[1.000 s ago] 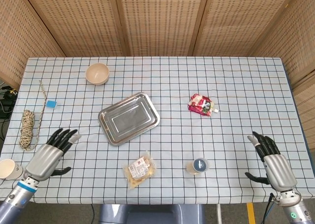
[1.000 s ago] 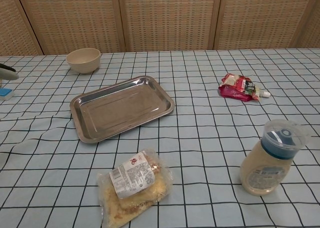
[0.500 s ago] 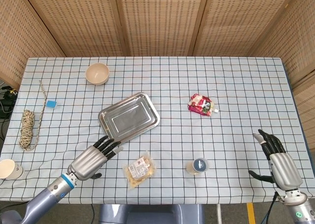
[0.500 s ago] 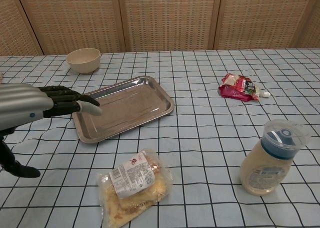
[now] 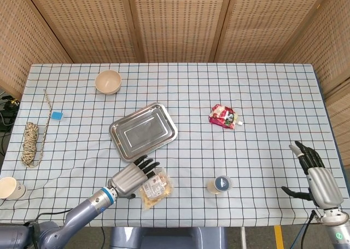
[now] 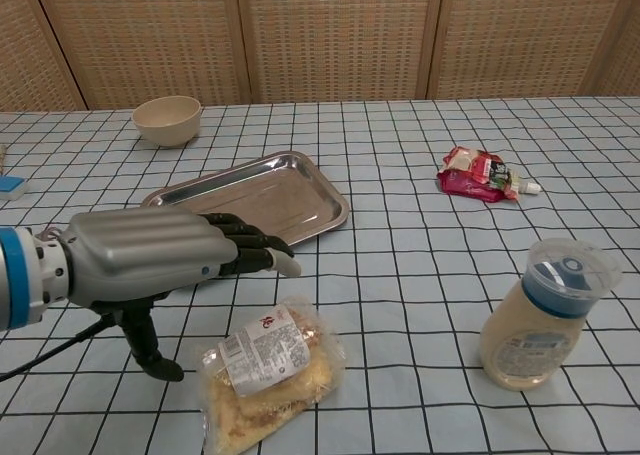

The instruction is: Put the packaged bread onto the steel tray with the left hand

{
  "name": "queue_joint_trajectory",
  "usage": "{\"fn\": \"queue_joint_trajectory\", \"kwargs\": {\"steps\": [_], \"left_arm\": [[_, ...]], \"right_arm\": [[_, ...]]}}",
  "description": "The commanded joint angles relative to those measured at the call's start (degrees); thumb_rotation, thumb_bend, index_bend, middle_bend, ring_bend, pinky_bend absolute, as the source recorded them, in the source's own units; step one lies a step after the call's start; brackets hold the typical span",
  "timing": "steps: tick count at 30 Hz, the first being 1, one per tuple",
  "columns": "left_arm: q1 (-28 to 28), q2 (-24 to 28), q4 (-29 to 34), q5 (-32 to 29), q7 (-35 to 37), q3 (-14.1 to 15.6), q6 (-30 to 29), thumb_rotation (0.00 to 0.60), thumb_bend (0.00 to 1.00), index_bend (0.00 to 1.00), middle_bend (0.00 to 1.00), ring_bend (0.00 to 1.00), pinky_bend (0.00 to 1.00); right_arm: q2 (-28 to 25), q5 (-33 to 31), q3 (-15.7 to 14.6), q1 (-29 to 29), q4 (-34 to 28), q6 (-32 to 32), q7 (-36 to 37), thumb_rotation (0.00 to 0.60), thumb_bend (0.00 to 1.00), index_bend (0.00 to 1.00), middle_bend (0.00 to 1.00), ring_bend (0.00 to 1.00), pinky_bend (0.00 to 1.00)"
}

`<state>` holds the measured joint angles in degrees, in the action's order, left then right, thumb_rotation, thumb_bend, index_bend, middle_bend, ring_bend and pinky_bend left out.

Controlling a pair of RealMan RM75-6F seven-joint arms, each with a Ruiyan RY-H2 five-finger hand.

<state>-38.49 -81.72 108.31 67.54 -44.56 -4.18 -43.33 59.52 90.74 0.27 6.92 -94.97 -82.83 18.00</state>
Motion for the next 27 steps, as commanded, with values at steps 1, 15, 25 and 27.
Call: {"fn": "queue_joint_trajectory", "kwargs": {"steps": [1, 15, 25, 27], "left_arm": [[-3.0, -2.6, -0.9, -4.2, -3.3, 0.4, -0.1, 0.600, 0.00, 0.00, 0.00, 0.00, 0.00], [-7.7, -10.1, -4.3, -10.3, -8.7, 4.6, -6.1, 0.600, 0.10, 0.22, 0.03, 0.06, 0.16], [-4.4, -9.9, -7.4, -1.4, -2.6, 6.9, -12.8, 0.600, 0.42, 0.57, 0.32, 0.31, 0.36], [-4.1, -8.8, -7.1, -0.2, -1.2, 6.7, -13.6, 0.600, 0.42, 0.57, 0.32, 0.31, 0.36]], "right_arm": [[-0.3, -0.2, 0.2, 0.0, 0.1, 0.0, 0.7, 0.600, 0.04, 0.02, 0.00, 0.00, 0.00], [-1.0, -0.5, 0.7, -0.2, 0.5, -0.3, 2.9, 0.600, 0.04, 0.02, 0.00, 0.00, 0.00], [-1.0, 0.2, 0.6, -0.5, 0.2, -0.9, 2.6, 0.600, 0.04, 0.02, 0.00, 0.00, 0.00], [-1.1, 0.1, 0.7, -0.5, 0.2, -1.0, 2.6, 0.600, 0.04, 0.02, 0.00, 0.00, 0.00]]}}
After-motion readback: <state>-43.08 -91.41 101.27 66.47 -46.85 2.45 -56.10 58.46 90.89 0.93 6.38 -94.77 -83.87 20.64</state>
